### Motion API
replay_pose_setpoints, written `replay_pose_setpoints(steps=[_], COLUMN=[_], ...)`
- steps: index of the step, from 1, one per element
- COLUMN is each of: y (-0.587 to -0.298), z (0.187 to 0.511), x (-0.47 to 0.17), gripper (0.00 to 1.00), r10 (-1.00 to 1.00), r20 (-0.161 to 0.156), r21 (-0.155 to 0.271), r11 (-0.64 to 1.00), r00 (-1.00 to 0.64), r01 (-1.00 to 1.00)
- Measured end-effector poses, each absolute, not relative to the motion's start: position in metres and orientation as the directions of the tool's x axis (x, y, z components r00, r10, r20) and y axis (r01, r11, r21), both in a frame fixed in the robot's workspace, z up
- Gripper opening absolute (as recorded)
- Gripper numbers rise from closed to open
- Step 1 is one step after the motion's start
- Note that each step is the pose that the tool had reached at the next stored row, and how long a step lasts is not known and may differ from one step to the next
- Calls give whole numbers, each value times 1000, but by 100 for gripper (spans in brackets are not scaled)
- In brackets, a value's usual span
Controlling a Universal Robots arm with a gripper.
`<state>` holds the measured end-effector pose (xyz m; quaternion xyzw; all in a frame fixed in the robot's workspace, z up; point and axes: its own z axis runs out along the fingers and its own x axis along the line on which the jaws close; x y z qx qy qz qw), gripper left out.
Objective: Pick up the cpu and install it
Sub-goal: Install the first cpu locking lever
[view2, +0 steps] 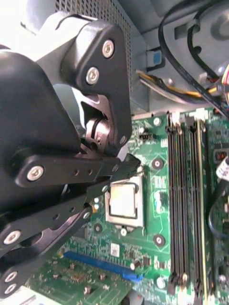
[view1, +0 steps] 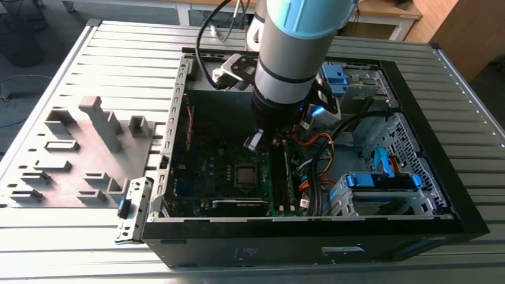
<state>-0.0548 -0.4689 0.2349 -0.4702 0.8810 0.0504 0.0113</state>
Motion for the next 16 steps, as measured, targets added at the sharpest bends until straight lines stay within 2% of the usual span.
replay_pose_setpoints(steps=[16], y=[-480], z=[228], x=[-55], gripper=[11], r10=[-830], r20=[-21], r21=[63], r11=[556], r00=[-558], r01=[-829])
